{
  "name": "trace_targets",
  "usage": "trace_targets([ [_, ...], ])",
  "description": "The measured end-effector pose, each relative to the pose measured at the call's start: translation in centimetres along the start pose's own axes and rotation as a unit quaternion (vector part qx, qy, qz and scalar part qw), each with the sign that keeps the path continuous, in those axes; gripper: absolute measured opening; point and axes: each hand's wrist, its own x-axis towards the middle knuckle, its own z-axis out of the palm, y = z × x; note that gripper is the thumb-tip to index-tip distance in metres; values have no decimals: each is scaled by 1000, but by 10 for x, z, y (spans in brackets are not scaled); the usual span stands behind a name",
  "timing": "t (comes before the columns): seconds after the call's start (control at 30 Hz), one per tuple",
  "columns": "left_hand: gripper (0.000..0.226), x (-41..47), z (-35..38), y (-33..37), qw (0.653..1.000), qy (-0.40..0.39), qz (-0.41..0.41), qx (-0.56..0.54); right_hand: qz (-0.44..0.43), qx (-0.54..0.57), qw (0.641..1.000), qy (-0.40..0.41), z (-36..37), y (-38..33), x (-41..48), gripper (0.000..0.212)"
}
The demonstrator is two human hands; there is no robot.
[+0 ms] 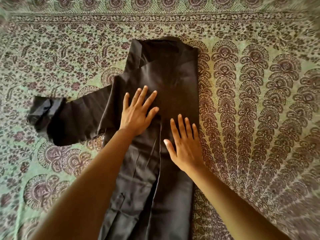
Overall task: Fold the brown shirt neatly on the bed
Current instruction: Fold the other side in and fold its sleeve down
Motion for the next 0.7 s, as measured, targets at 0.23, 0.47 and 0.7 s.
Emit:
trace_targets([
  [0.23, 55, 5, -6, 13, 1000, -2, -18, -23, 0, 35, 999, 20, -5, 5, 17, 61],
  [0.47, 52, 85, -14, 26, 999, -38, 25, 21, 8, 4, 1000, 22, -19, 35, 106, 64],
  [0.7, 54, 160, 0, 30, 985, -50, 121, 114, 113, -3, 990, 81, -1, 38, 121, 70],
])
